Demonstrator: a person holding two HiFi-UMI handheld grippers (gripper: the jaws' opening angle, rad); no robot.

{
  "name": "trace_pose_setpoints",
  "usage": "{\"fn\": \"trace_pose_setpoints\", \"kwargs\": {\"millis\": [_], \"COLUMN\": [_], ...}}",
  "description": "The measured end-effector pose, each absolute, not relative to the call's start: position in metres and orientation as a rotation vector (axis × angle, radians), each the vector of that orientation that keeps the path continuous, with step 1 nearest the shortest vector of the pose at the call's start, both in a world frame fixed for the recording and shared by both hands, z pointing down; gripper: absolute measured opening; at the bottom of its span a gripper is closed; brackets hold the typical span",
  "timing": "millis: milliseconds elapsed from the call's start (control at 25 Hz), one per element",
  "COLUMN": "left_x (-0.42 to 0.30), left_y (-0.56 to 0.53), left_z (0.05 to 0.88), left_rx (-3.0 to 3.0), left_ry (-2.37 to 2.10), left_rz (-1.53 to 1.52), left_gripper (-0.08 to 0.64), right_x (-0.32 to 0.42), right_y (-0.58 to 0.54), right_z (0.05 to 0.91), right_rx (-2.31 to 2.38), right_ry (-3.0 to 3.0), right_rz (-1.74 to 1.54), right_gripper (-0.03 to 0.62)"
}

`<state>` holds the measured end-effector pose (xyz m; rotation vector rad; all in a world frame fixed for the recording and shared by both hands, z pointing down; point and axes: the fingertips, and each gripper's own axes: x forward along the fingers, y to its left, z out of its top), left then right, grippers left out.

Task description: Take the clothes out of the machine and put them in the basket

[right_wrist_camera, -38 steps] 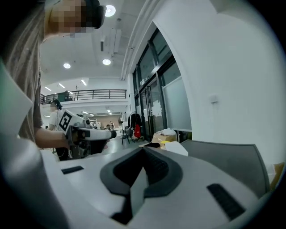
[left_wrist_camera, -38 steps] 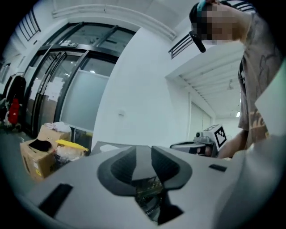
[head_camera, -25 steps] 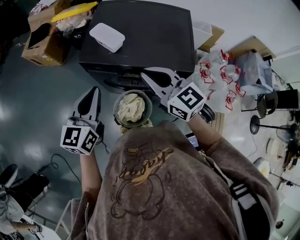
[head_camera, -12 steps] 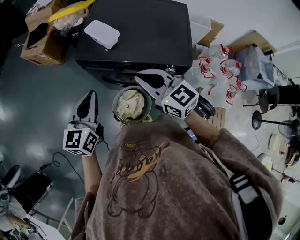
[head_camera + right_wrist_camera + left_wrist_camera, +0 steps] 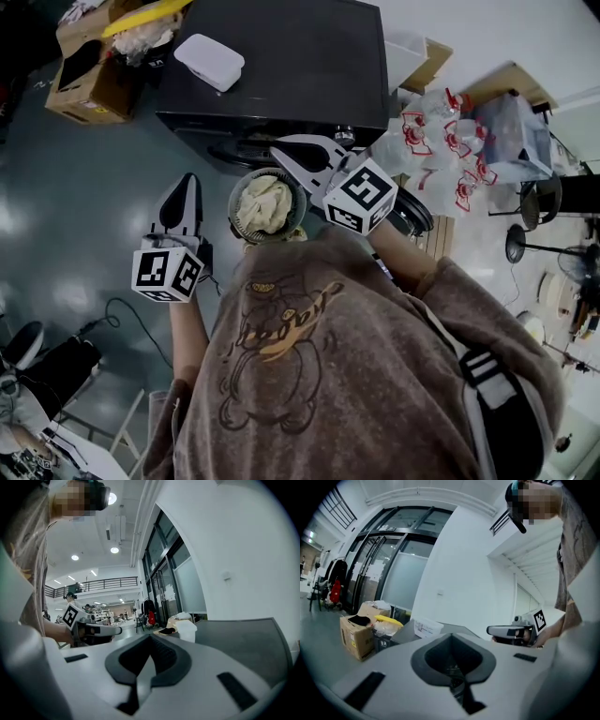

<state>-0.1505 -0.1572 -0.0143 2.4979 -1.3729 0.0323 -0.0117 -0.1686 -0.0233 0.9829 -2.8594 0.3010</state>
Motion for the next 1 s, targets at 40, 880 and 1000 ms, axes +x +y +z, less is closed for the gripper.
{"fn": "trace_pose_setpoints", "kwargs": {"millis": [40,880,1000], "left_x": [-0.1512,-0.1594,-0.1596], "left_y": [-0.1569,-0.1546,-0.153], "left_z": [-0.0151,-0.0074,-0.0058], "left_rx": [2.495,2.434,2.423], "left_ry": [-1.378,-1.429,-1.426], "left_rz": [0.029,0.014,0.014], "left_gripper": [0.006,0.006,0.006], "right_x": [-0.0114,-0.0144,-0.0144], "right_y": [-0.1679,-0.1708,-0.1698], "right_z": [-0.0232,-0.0146,-0.0133], "right_rx": [0.991,1.107,1.11], "right_ry": [-2.859,-2.829,-2.82], "right_rz": [0.301,0.342,0.35], "right_gripper": [-0.003,-0.003,-0.003]}}
